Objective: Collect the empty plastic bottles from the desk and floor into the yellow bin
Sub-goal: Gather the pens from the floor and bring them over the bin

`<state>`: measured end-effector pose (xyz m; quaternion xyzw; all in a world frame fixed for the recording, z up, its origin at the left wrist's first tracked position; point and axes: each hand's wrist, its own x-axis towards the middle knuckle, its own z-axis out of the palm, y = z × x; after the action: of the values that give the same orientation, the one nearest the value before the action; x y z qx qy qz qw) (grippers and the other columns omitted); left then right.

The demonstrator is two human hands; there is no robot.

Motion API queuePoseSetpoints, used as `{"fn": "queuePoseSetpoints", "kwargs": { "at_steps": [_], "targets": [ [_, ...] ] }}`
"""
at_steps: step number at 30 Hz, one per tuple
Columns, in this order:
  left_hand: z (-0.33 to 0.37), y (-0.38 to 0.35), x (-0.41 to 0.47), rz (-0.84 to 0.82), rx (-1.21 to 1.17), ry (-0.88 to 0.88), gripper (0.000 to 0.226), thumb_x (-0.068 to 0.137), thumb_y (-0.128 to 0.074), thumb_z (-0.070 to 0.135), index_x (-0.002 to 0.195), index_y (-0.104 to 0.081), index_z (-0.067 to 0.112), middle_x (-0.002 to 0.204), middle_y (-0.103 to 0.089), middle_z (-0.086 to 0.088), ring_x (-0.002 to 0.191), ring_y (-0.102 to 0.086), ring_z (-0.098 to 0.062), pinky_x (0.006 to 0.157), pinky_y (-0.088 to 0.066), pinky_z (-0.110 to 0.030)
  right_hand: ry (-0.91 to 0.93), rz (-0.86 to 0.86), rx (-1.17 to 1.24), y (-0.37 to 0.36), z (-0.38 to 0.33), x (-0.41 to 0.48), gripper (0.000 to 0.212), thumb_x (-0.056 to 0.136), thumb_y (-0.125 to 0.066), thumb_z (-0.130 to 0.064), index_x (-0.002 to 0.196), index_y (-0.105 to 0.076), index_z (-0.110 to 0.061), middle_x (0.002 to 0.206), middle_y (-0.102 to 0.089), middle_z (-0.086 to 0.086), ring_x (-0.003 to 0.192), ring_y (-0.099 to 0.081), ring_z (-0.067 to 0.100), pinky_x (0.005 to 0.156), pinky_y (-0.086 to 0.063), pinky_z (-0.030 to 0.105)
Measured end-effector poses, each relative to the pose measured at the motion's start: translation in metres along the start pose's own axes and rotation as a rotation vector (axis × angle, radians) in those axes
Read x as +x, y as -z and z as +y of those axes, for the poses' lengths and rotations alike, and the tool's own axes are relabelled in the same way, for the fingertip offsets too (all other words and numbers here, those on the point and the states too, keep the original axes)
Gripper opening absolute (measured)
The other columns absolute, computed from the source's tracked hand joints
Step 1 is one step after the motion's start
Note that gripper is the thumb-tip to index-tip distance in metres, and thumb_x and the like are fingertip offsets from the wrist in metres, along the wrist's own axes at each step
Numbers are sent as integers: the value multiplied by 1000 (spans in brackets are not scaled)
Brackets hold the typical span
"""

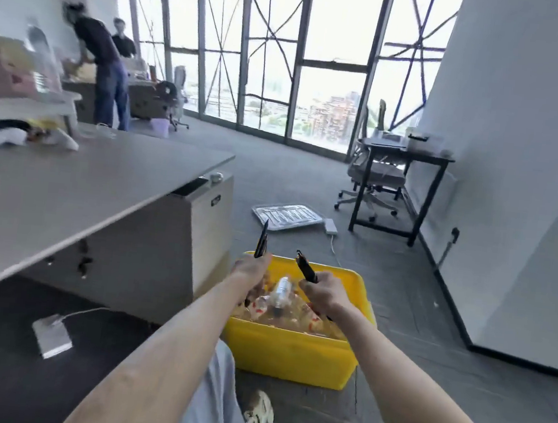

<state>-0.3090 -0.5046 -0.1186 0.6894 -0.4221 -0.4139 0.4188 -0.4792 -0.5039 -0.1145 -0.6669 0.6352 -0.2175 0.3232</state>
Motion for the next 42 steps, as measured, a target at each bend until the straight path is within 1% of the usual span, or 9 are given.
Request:
{"fn": "queuePoseSetpoints", "kwargs": {
  "at_steps": [4,9,13,17,23,32,37,40,42],
  "targets": [
    [-5,99,-28,166,-90,32,29,89,-48,31,65,-44,16,52,-41,-3,39,-33,-16,46,-28,-20,151,-47,-11,-42,-88,-12,30,87,-55,-22,59,-47,-17,57,-50,4,59,-53,24,51,-37,27],
    [-17,199,-63,351,-194,20,21,90,-51,27,72,-50,15,55,-42,1,37,-33,-14,39,-25,-17,302,-134,-7,-93,-182,-35,34,87,-55,-24,56,-44,-16,51,-49,4,41,-46,19,37,-31,18],
    [-25,269,-94,521,-239,7,25,86,-53,27,64,-48,17,47,-40,2,34,-32,-14,39,-25,-16,417,-181,58,-139,-244,-53,30,83,-54,-19,55,-43,-15,50,-48,1,48,-48,22,50,-38,25],
    [-34,329,-136,688,-259,11,26,82,-54,23,58,-48,18,42,-39,3,34,-31,-13,42,-25,-17,522,-303,82,-180,-299,-88,28,84,-57,-27,60,-48,-15,55,-53,2,50,-49,22,48,-36,25],
    [-69,402,-214,952,-287,57,19,86,-54,23,69,-53,15,54,-47,-1,39,-38,-15,41,-30,-18,661,-485,108,-236,-365,-157,26,82,-55,-25,58,-49,-16,54,-55,4,49,-54,24,48,-44,25],
    [-104,480,-334,1271,-214,117,14,84,-51,26,76,-52,14,54,-46,-2,37,-39,-17,44,-33,-19,824,-717,134,-299,-428,-271,28,85,-53,-29,62,-43,-16,56,-51,5,41,-43,21,37,-32,15],
    [-119,520,-368,1392,-170,125,28,87,-52,27,65,-48,10,51,-45,-12,41,-46,-26,41,-34,-25,908,-774,168,-336,-469,-311,32,88,-51,-35,62,-45,-18,61,-54,5,44,-46,22,37,-32,16],
    [-129,552,-375,1485,-157,130,41,88,-54,34,89,-62,-7,84,-62,-36,73,-65,-47,54,-46,-42,935,-808,176,-363,-496,-324,29,88,-50,-32,63,-46,-19,64,-55,6,48,-47,23,39,-33,18],
    [-138,576,-376,1544,-151,139,42,83,-54,39,95,-61,-1,78,-63,-28,67,-62,-40,55,-40,-33,937,-830,202,-385,-515,-329,26,87,-50,-30,63,-45,-20,65,-56,8,51,-48,24,43,-34,21]
  ]
}}
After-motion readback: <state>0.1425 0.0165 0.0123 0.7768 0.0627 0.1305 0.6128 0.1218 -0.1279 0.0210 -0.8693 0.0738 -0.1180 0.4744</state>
